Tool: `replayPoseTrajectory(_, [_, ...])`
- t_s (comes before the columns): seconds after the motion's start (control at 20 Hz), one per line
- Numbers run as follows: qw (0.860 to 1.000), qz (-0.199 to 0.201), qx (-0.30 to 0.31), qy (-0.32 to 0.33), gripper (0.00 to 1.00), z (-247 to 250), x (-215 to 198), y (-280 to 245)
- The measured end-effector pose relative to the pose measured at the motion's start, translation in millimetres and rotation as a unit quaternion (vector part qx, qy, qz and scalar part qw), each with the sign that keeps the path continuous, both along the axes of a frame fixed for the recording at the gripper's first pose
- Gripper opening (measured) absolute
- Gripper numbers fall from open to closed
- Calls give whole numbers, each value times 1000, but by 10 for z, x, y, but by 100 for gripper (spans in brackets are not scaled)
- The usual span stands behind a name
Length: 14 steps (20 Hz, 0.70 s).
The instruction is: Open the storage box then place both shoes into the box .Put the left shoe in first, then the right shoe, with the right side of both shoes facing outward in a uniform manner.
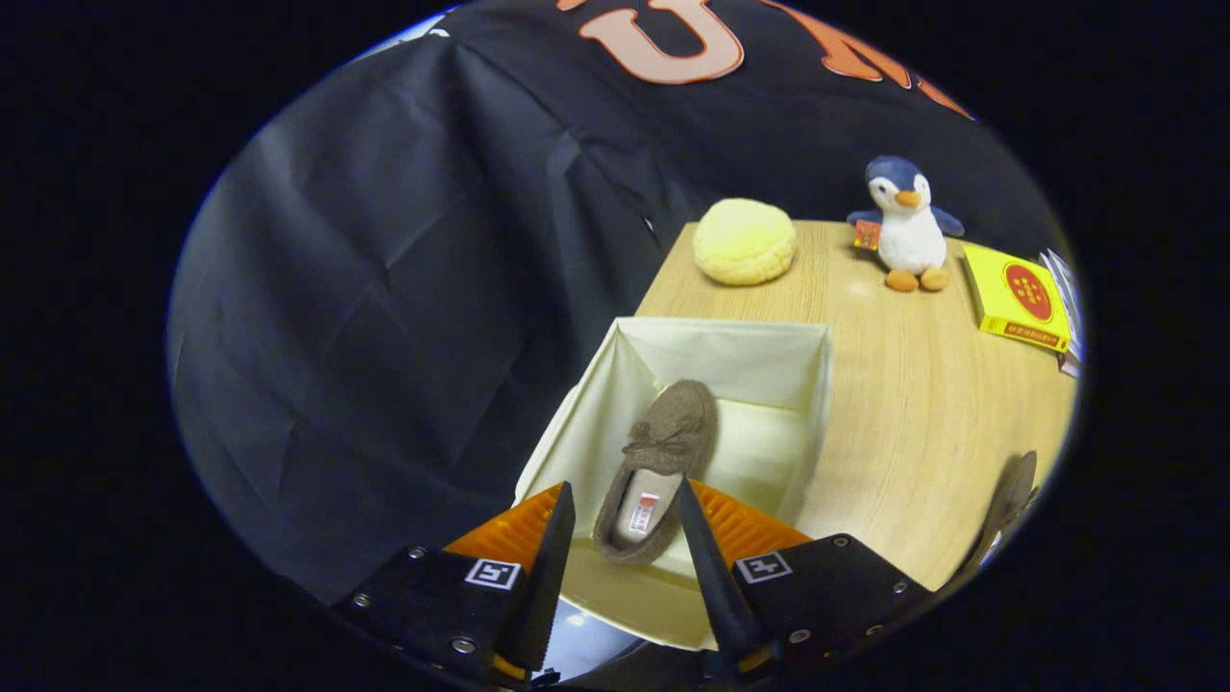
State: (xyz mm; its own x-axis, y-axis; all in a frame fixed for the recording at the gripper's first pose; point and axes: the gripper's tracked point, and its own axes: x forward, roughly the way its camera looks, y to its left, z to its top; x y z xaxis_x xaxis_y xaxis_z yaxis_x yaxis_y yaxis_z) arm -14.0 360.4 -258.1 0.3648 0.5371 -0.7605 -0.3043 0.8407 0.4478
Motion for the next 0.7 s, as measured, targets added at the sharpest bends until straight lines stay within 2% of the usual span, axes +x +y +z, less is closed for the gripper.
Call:
replayPoseTrajectory(0.2, [998, -21, 2, -58, 78, 230, 74, -718])
replayPoseTrajectory(0.45, [992, -42, -47, -105, 90, 209, -107, -1806])
replayPoseTrajectory(0.55, [990, -50, -74, -112, 96, 98, -220, -2256])
replayPoseTrajectory(0.7, [984, -73, -115, -115, 98, -161, -313, -2941])
